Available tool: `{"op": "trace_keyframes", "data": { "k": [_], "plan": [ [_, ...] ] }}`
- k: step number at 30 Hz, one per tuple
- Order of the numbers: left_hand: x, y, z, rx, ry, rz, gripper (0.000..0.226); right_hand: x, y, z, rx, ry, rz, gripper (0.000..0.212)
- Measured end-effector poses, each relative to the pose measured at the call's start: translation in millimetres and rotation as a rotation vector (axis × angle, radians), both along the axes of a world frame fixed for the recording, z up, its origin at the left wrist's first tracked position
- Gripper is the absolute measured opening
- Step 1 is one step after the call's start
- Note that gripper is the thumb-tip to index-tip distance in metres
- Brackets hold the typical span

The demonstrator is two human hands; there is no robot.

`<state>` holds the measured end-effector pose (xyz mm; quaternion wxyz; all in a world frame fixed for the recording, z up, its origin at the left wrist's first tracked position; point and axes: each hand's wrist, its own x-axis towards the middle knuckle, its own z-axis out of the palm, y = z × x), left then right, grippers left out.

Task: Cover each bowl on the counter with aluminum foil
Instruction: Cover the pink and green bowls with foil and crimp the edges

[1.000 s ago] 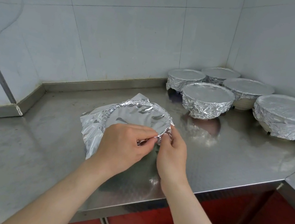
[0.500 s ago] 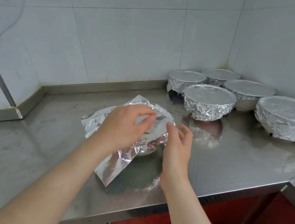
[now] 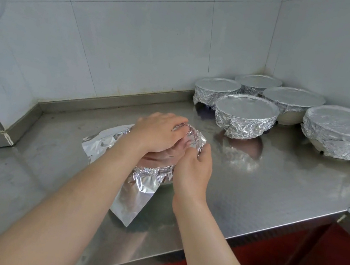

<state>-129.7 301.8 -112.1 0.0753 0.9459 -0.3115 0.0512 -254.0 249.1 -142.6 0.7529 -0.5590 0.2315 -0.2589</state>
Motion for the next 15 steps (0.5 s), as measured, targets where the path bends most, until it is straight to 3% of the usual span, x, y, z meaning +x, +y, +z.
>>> {"op": "trace_keyframes", "data": {
  "k": [5, 15],
  "plan": [
    [0, -1, 1, -0.015, 0.026, 0.0, 0.041, 7, 11, 2, -0.064, 0.067, -0.017, 0.051],
    [-9, -3, 2, -0.03, -0.002, -0.023, 0.039, 0, 7, 3, -0.039, 0.05, -0.037, 0.042]
  ]
}}
